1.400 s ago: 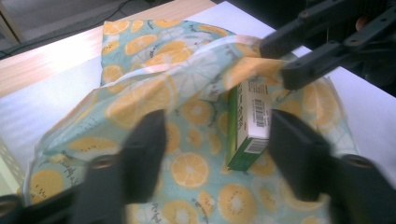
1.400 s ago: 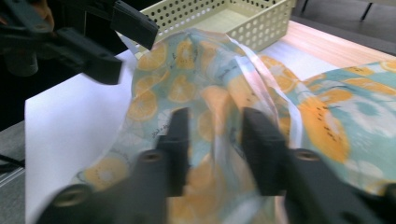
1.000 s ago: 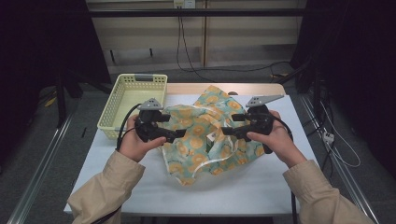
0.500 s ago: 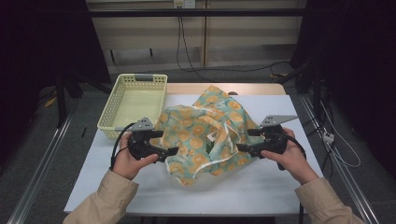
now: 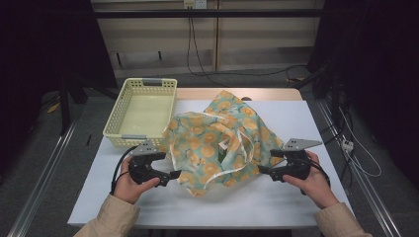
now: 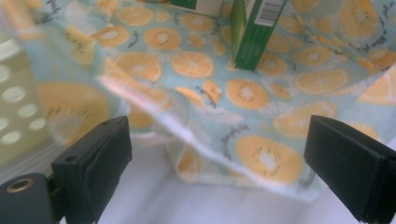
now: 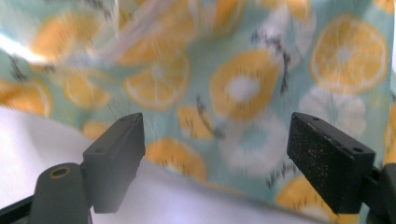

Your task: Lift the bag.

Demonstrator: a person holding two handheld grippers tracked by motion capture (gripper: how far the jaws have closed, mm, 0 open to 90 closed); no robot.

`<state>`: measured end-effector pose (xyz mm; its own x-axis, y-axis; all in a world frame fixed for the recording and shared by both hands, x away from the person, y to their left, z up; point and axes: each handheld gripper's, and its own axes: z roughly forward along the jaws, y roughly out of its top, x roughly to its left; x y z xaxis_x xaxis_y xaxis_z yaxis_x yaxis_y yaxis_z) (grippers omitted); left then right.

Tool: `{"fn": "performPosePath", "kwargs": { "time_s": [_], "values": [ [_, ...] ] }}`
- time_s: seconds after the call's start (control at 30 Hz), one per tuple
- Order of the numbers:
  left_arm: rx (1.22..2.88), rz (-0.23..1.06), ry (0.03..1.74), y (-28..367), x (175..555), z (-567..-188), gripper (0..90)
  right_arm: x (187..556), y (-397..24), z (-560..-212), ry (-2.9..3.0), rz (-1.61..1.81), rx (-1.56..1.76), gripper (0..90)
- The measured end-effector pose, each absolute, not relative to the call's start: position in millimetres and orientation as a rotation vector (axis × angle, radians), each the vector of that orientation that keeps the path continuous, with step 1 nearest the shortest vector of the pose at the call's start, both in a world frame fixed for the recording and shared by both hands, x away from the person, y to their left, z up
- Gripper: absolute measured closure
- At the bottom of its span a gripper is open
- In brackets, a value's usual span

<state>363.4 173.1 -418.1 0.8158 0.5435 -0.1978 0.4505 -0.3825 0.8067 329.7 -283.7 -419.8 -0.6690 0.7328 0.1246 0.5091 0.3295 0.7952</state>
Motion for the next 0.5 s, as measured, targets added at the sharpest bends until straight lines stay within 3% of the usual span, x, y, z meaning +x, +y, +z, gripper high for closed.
{"fn": "performPosePath", "kwargs": {
  "time_s": [0.5],
  "values": [
    [2.025,0.138,0.784,200.8,358.3,-437.5,7.5,314.1,-300.7,-444.3,2.301,1.239,1.199,17.0]
  ]
}}
